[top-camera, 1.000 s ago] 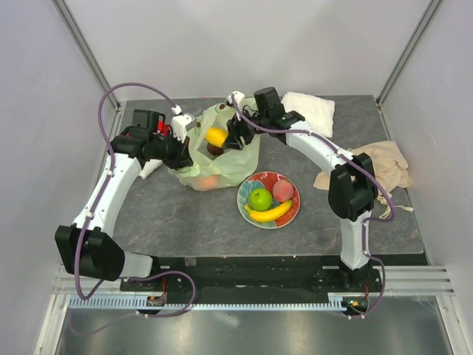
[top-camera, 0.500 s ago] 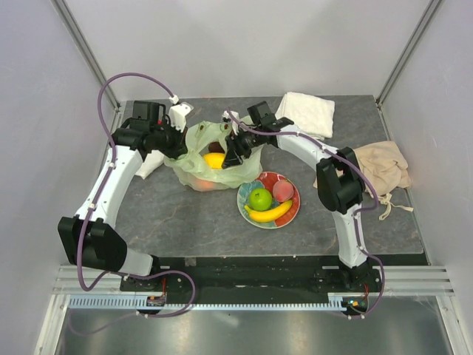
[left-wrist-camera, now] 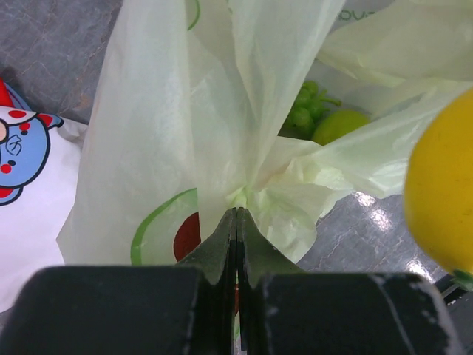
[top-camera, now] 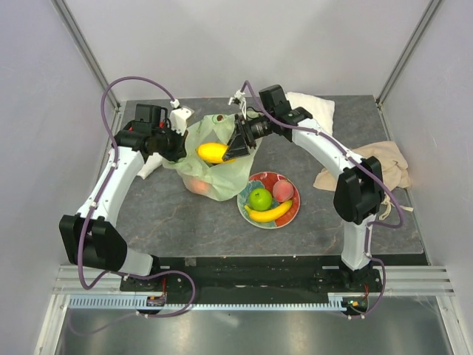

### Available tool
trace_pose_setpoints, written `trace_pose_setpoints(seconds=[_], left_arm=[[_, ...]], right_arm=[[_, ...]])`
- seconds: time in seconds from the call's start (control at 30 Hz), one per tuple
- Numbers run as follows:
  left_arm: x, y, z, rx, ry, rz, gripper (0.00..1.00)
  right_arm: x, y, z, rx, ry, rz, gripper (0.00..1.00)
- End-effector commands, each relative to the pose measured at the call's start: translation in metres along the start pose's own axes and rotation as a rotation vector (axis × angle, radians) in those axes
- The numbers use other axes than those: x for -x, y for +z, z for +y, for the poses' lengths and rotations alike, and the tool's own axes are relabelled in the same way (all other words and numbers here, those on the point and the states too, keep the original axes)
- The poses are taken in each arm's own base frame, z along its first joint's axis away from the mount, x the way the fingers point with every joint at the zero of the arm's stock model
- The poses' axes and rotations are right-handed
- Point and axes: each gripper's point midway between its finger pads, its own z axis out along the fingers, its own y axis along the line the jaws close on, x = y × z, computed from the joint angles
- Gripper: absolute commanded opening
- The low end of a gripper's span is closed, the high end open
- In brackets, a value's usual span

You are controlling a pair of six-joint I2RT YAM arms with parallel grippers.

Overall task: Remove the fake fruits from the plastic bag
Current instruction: Take out the fake fruit from the plastic bag, then place the fake fruit in the plastic bag.

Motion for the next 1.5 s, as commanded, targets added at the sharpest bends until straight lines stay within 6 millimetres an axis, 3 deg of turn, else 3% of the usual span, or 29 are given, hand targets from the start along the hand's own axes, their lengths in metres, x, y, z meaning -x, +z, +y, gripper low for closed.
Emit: trace_pose_setpoints(seconds=[0.0, 0.03, 0.1, 0.2, 0.33, 0.37, 0.4, 0.5, 0.73, 0.9, 0.93, 0.97, 1.0, 1.07, 1.13, 1.17, 1.23, 1.33, 1.47], left_arm=[[0.022, -0.006, 0.013, 0.054, 0.033, -0.057, 0.02], [0.022, -0.006, 0.013, 0.055, 0.034, -0.053, 0.02], [0.022, -0.005, 0.013, 0.052, 0.035, -0.053, 0.02], [0.025, -0.006, 0.004, 0.006, 0.032, -0.072, 0.02], [0.023, -0.005, -0.004, -0.032, -0.004, -0.070, 0.02], [0.019, -0.003, -0.004, -0.036, -0.008, -0.059, 0.02], [0.018, -0.002, -0.004, -0.036, -0.009, -0.053, 0.02], [0.015, -0.001, -0.005, -0.042, -0.008, -0.040, 0.02], [0.008, 0.001, -0.010, -0.064, -0.016, -0.027, 0.02], [-0.003, 0.006, -0.015, -0.090, -0.030, -0.005, 0.02], [-0.004, 0.006, -0.015, -0.092, -0.029, -0.004, 0.02], [-0.005, 0.008, -0.016, -0.097, -0.031, 0.002, 0.02], [-0.006, 0.008, -0.017, -0.100, -0.031, 0.002, 0.02], [-0.007, 0.010, -0.017, -0.103, -0.034, 0.007, 0.02], [-0.011, 0.014, -0.017, -0.110, -0.041, 0.024, 0.02], [-0.017, 0.017, -0.018, -0.114, -0.049, 0.041, 0.02], [-0.032, 0.025, -0.017, -0.111, -0.069, 0.086, 0.02], [-0.056, 0.034, -0.018, -0.108, -0.080, 0.139, 0.02], [-0.056, 0.041, -0.011, -0.063, -0.107, 0.119, 0.02]], right_arm=[[0.035, -0.013, 0.036, 0.243, 0.049, -0.070, 0.58], [0.039, -0.014, 0.041, 0.267, 0.131, -0.065, 0.58], [0.040, -0.012, 0.040, 0.282, 0.107, -0.068, 0.58], [0.028, -0.007, 0.016, 0.206, 0.098, -0.082, 0.57], [-0.005, 0.004, -0.021, 0.092, 0.141, -0.070, 0.56], [-0.009, 0.007, -0.029, 0.052, 0.084, -0.069, 0.55], [-0.021, 0.008, -0.042, -0.022, 0.089, -0.042, 0.54], [-0.034, 0.010, -0.076, -0.250, -0.013, 0.014, 0.53], [-0.046, 0.017, -0.106, -0.367, -0.014, 0.010, 0.53], [-0.079, 0.030, -0.137, -0.460, -0.045, 0.110, 0.54], [-0.077, 0.034, -0.141, -0.467, -0.083, 0.126, 0.54], [-0.096, 0.040, -0.148, -0.464, -0.059, 0.175, 0.55], [-0.093, 0.044, -0.151, -0.468, -0.081, 0.190, 0.56], [-0.111, 0.048, -0.160, -0.481, -0.075, 0.253, 0.60], [-0.110, 0.043, -0.163, -0.508, -0.078, 0.264, 0.65], [-0.103, 0.038, -0.159, -0.521, -0.098, 0.259, 0.72], [-0.098, 0.030, -0.154, -0.538, -0.113, 0.259, 0.77], [-0.069, 0.011, -0.127, -0.551, -0.175, 0.232, 0.81], [-0.055, -0.001, -0.091, -0.497, -0.202, 0.236, 0.84]])
